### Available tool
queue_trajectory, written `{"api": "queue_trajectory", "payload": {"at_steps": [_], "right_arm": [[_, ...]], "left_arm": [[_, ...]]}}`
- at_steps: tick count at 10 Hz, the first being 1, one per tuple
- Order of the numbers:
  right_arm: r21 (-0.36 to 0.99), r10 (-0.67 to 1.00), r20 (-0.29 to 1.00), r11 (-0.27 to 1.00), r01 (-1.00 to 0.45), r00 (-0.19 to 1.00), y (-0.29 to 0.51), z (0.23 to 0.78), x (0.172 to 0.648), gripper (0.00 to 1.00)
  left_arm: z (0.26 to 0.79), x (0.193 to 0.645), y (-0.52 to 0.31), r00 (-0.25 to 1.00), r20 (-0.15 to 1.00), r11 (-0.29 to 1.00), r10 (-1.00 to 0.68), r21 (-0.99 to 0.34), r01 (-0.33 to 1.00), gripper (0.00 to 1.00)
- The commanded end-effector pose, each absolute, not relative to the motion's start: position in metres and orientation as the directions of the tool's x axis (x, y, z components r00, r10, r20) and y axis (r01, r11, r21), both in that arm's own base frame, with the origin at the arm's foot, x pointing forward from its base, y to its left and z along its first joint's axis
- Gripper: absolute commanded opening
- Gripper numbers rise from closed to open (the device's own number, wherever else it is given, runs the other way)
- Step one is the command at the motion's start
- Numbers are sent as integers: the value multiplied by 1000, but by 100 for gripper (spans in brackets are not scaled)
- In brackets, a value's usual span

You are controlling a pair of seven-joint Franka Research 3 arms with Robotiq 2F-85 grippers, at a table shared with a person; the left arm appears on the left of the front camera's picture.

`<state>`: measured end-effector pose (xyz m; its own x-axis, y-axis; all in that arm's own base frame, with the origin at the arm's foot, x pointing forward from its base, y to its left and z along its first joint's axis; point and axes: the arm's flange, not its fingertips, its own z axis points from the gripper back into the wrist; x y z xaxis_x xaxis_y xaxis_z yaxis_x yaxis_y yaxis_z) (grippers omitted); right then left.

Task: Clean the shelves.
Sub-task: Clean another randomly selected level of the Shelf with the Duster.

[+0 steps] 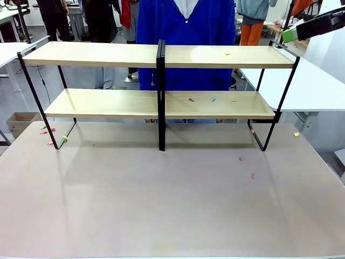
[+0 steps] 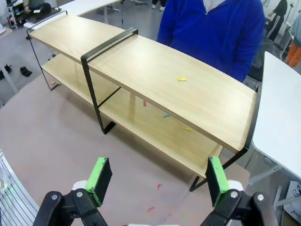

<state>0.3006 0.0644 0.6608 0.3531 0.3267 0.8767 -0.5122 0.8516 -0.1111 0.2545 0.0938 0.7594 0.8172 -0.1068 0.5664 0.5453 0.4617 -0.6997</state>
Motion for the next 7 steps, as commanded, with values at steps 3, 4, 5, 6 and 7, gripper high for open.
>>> {"api": "queue_trajectory", "payload": {"at_steps": [3,4,5,6,7], "right_arm": [[-111,326,878,852,-511,352,64,662,301,100],[-111,326,878,852,-511,352,64,662,301,100],[-111,326,878,852,-511,352,64,662,301,100],[-111,326,878,852,-511,352,64,662,301,100],[-111,326,878,852,-511,352,64,662,301,100]], "left_arm": [[773,332,-28,781,558,402,-281,-670,624,13],[775,359,-76,788,518,425,-335,-663,616,13],[773,381,-118,805,484,500,-343,-631,593,13],[772,400,-158,823,456,563,-340,-602,566,13],[768,418,-192,837,441,617,-323,-573,540,13]]}}
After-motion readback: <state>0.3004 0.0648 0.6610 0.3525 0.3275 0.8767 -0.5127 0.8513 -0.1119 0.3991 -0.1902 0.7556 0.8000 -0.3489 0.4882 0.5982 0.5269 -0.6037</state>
